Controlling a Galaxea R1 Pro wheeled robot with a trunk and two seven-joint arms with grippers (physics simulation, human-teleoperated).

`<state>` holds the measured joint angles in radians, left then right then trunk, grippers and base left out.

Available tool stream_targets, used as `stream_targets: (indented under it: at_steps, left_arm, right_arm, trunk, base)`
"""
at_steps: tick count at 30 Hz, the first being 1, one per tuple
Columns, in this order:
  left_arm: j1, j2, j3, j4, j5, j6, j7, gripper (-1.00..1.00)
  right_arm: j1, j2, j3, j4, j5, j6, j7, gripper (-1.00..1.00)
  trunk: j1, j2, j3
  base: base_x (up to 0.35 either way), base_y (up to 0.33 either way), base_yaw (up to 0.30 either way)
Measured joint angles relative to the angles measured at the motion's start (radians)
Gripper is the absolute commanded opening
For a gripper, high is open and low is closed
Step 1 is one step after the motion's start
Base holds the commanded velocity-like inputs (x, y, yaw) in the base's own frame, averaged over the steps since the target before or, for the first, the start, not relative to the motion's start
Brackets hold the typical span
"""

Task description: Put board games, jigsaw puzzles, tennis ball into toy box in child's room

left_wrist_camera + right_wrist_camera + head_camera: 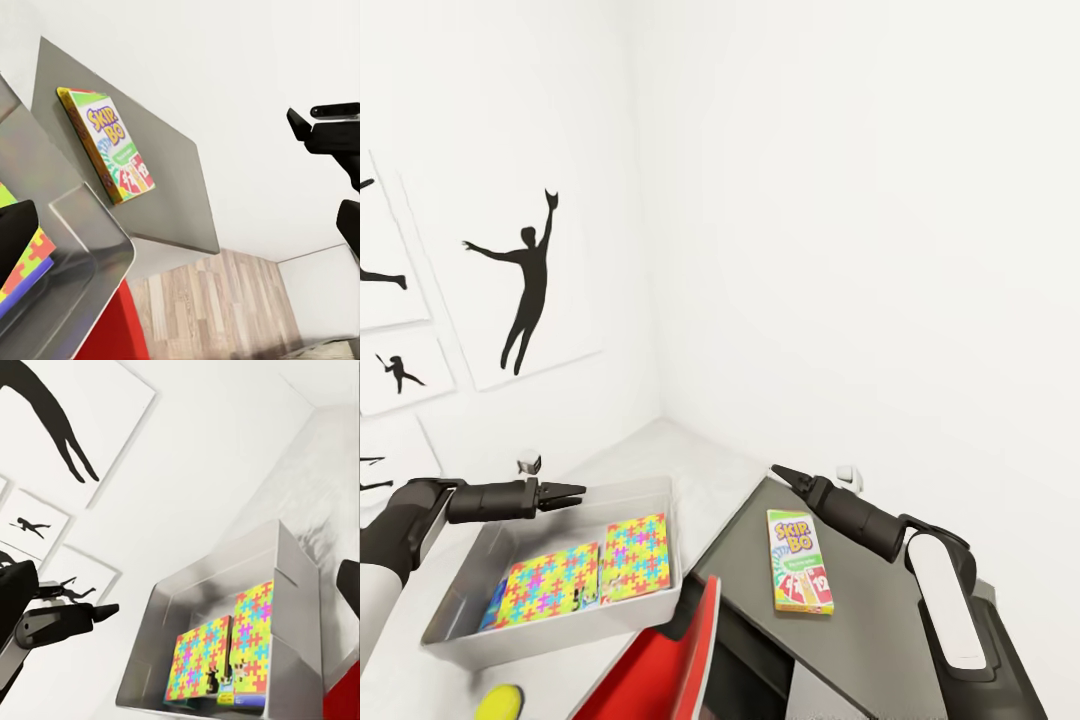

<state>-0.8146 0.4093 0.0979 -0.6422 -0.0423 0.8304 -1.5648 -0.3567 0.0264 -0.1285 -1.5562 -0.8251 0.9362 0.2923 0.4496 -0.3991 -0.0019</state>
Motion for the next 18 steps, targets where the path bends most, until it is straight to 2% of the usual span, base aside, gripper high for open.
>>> stream_targets:
  at_steps: [18]
  left_arm:
    - [0.001,0.001,-0.001,-0.002,0.001,-0.003,0.000,1.00]
  right_arm:
    - [0.001,0.007,0.001,0.002,0.000,-0.004,0.001,1.00]
  trunk:
    - [0.000,0.001,-0.017]
  base:
    - [0.000,0.000,-0.219]
